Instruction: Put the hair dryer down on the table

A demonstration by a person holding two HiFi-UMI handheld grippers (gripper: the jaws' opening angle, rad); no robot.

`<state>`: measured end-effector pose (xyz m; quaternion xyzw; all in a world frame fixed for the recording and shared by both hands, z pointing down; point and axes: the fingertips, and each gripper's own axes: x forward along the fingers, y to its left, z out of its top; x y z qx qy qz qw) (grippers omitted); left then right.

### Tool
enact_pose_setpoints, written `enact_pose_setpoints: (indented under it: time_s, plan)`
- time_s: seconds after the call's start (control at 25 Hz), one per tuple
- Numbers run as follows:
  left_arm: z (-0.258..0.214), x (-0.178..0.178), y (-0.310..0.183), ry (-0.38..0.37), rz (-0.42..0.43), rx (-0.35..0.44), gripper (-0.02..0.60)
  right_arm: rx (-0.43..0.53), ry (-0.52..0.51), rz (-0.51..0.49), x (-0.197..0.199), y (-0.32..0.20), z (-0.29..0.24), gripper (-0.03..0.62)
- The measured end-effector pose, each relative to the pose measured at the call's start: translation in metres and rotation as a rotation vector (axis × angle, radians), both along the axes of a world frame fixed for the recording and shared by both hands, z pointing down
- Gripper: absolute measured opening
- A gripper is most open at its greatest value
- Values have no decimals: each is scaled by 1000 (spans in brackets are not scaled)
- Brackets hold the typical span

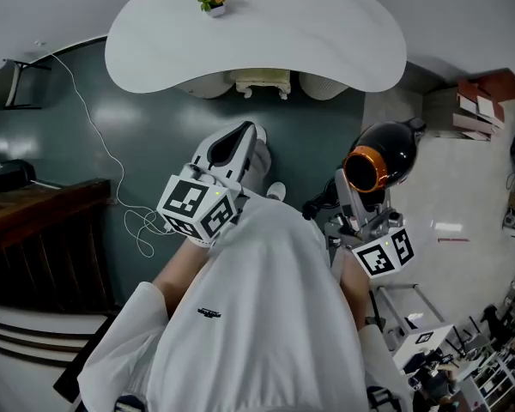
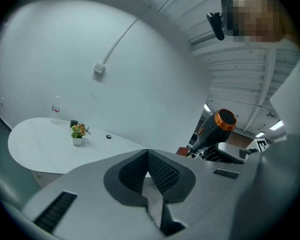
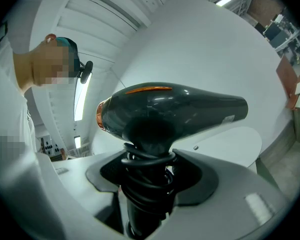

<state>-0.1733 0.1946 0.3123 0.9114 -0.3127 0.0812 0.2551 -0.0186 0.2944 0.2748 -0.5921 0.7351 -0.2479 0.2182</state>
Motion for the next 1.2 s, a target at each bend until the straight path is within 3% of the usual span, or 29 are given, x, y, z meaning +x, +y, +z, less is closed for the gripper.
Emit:
enact_pose_setpoints:
  time_s: [0.88,1.2]
  plan:
    - [-16,17,-178,55,121,7,9,-11,32,121,10,-170,-17,284]
    - [-10,13,-207,70,118,-17,9,-24,41,123,4,-197,-18,284]
